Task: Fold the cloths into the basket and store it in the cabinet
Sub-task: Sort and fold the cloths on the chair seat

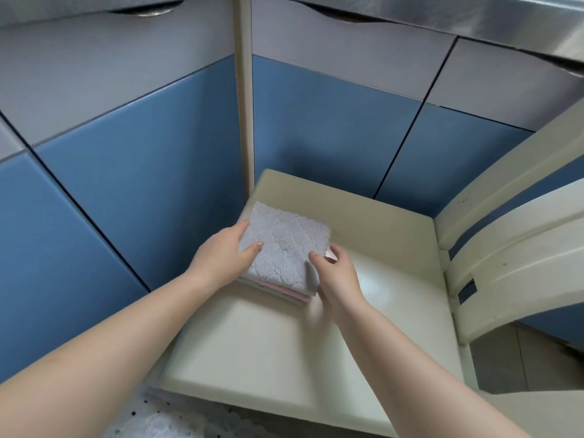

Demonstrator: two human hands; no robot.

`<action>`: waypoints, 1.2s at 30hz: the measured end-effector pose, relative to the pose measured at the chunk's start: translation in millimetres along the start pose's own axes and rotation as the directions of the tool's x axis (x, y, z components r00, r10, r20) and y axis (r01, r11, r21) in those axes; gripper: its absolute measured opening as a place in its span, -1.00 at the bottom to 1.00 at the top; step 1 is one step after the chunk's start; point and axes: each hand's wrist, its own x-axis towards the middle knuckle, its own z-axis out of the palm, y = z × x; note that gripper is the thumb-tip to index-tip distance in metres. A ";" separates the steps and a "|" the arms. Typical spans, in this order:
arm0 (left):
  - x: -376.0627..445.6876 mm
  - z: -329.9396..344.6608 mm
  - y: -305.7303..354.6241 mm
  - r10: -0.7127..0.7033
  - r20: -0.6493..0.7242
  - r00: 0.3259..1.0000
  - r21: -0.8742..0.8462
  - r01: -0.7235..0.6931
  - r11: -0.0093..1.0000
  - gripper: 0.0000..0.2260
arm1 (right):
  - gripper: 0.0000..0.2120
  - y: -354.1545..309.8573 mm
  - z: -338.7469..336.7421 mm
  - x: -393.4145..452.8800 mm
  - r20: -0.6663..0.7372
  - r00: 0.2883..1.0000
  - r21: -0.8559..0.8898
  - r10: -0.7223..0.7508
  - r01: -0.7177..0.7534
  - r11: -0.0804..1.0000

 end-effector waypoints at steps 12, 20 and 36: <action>-3.8 -6.1 32.1 -0.372 0.155 0.915 -0.667 0.375 0.644 -0.51 | -0.84 -30.7 -16.2 28.9 0.387 0.881 0.413 0.271 -0.429 0.803; -45.7 -70.5 68.9 -0.525 0.354 0.774 -0.782 0.553 0.287 -0.28 | -0.81 -105.6 -32.8 -14.6 0.567 0.772 0.333 0.287 -0.533 0.778; -188.1 -343.9 173.1 -0.693 0.060 0.719 -0.862 0.387 0.327 -0.06 | -0.63 -363.7 15.9 -185.0 0.827 0.529 0.063 0.189 -0.422 0.905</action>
